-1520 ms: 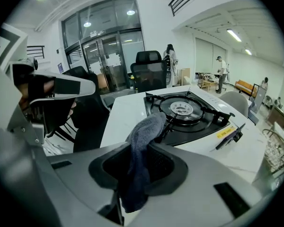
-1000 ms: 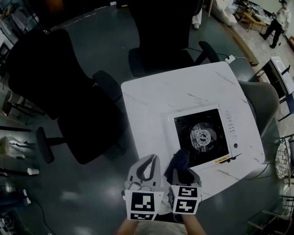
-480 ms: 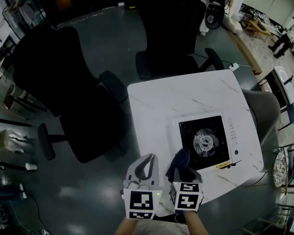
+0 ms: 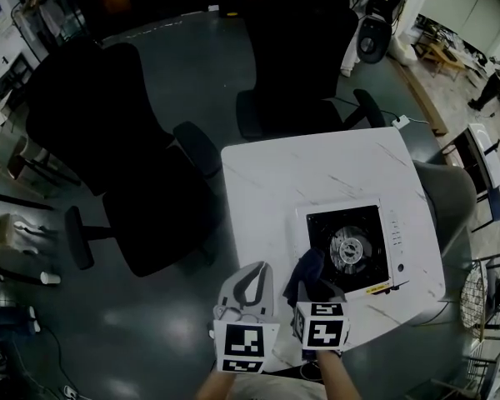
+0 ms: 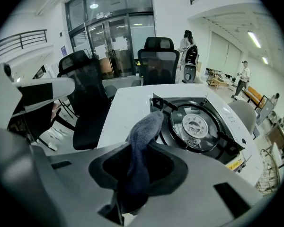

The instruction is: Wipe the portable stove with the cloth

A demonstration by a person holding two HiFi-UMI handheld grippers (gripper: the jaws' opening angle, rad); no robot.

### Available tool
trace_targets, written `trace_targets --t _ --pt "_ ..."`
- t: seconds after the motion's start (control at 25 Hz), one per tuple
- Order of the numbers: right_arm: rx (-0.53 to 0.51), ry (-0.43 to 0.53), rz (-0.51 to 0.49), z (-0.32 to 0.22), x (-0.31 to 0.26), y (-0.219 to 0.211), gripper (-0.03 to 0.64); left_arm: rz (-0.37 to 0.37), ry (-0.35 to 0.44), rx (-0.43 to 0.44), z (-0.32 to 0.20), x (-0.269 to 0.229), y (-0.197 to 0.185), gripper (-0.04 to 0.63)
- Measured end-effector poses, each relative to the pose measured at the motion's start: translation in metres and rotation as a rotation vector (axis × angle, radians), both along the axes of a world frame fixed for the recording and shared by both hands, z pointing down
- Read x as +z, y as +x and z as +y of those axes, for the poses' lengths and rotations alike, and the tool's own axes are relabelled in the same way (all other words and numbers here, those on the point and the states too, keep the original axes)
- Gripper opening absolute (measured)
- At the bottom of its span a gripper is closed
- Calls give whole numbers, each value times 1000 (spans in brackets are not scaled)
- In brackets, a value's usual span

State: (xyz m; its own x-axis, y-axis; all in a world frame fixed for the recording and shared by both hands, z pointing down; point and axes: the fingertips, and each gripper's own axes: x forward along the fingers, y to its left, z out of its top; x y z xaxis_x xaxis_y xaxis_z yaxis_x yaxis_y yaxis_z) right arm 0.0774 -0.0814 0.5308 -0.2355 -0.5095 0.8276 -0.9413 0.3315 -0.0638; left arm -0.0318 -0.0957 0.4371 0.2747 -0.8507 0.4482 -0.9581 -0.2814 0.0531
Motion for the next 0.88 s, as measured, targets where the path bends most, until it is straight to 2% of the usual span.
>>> trace_targets --t 0.48,0.88 --pt "-39 -26 34 -25 3 -11 97 -6 5 -18 -6 -2 -7 21" --pt "-56 -55 16 -45 9 -20 97 -5 -8 -51 -9 5 -17 21"
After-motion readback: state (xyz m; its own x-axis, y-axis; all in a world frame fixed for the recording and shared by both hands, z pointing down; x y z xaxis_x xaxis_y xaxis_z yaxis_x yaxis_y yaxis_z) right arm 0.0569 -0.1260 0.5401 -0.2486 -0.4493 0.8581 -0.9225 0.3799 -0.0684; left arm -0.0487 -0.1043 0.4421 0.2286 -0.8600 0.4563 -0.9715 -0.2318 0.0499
